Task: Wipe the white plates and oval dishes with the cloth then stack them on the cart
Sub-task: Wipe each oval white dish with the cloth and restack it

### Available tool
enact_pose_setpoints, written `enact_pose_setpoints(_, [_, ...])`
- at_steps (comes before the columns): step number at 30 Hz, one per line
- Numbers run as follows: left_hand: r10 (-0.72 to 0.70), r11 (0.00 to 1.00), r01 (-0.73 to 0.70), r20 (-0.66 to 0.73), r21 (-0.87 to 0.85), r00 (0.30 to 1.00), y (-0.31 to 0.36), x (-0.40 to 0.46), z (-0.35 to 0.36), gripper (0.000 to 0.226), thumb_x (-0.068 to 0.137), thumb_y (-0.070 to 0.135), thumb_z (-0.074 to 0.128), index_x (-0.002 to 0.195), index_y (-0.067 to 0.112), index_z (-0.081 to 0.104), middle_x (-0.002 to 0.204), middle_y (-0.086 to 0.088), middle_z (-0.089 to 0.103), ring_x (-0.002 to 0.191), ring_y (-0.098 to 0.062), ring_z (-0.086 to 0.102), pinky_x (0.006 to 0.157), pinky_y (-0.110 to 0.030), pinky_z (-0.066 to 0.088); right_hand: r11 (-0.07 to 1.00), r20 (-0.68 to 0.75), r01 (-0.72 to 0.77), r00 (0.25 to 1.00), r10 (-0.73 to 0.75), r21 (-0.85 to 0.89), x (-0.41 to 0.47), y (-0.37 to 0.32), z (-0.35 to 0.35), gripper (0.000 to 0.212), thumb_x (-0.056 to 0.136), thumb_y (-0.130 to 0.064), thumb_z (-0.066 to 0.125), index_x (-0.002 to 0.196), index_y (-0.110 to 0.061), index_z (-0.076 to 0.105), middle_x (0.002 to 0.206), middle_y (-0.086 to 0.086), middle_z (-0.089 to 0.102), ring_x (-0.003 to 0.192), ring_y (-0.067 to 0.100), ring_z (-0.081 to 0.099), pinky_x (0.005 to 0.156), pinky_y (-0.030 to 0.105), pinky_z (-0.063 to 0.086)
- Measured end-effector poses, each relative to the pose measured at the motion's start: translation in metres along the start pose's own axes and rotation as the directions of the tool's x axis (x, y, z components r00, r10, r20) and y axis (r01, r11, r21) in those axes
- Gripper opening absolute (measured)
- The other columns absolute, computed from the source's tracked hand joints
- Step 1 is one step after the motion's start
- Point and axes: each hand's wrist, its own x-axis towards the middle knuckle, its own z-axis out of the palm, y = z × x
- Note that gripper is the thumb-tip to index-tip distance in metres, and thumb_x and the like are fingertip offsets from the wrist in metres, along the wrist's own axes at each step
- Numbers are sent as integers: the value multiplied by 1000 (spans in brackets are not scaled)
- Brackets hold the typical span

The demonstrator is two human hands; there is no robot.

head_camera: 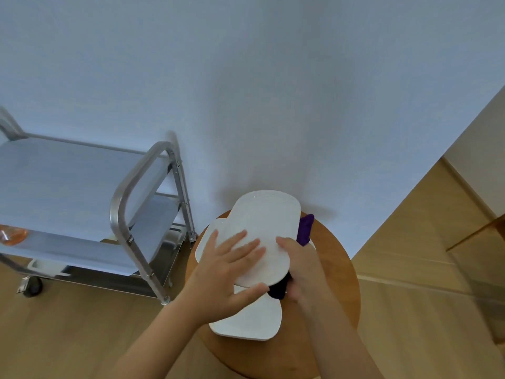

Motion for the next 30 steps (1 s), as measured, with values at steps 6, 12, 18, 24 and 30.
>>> enact_pose_setpoints(6, [-744, 141, 525, 259, -839, 615, 2, 5, 2, 58, 92, 33, 57, 145, 25, 32, 141, -5, 49, 123, -24, 52, 91, -39, 52, 993, -125, 83, 988, -93, -84, 6, 9, -1, 8, 90, -22, 61, 97, -27, 62, 91, -2, 71, 87, 19, 65, 66, 32, 54])
enact_pose_setpoints(12, [-754, -382, 212, 436, -899, 491, -11, 7, 6, 33, 98, 23, 47, 130, 16, 50, 100, -6, 74, 86, -23, 72, 58, -34, 58, 926, -171, 153, 960, -222, -344, 0, 2, -2, 35, 90, -60, 42, 80, -31, 58, 74, -11, 63, 70, 0, 59, 55, 17, 40])
enact_pose_setpoints(18, [-798, -114, 363, 302, -925, 521, -15, 10, -1, 33, 90, 49, 47, 112, 29, 61, 96, -1, 73, 82, -18, 71, 55, -26, 55, 806, -293, 223, 852, -435, -549, 17, -23, -10, 35, 93, -53, 33, 85, -26, 53, 82, 2, 59, 76, 20, 57, 75, 38, 49])
enact_pose_setpoints(24, [-823, 52, 467, 227, -883, 521, -6, 14, 11, 51, 76, 67, 46, 97, 24, 63, 76, 4, 68, 67, -9, 65, 47, -16, 46, 214, 22, 229, 730, -683, -950, 26, -6, 4, 40, 97, -26, 46, 136, -17, 47, 143, 3, 42, 122, 28, 38, 92, 35, 35])
enact_pose_setpoints(30, [-837, 74, 505, 221, -860, 500, -10, 14, 22, 45, 80, 68, 46, 77, 30, 71, 89, -7, 72, 88, -28, 67, 77, -45, 57, 55, 252, 326, 817, -518, -944, 10, 40, 19, 40, 99, -21, 37, 139, -24, 43, 140, -3, 44, 120, 22, 38, 92, 33, 38])
